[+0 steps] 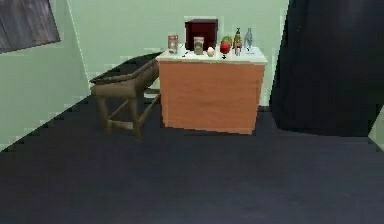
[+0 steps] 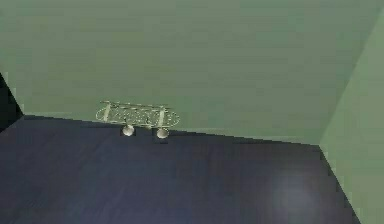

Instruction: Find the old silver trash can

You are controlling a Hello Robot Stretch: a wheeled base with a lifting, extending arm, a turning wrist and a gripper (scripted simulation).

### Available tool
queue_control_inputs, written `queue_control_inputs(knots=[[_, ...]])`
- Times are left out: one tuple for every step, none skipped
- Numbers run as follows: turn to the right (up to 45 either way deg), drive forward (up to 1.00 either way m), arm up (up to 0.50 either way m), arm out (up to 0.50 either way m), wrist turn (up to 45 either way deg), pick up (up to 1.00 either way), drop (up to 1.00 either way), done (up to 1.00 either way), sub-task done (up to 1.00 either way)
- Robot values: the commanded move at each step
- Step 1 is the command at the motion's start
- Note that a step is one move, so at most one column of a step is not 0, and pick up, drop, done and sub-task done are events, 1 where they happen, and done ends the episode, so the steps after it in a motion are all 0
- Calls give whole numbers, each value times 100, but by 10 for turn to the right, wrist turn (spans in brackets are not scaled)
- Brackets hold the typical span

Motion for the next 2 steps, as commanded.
queue_control_inputs(knots=[[0, 30, 0, 0, 0, 0, 0, 0, 0], [-450, 0, 0, 0, 0, 0, 0, 0, 0]])
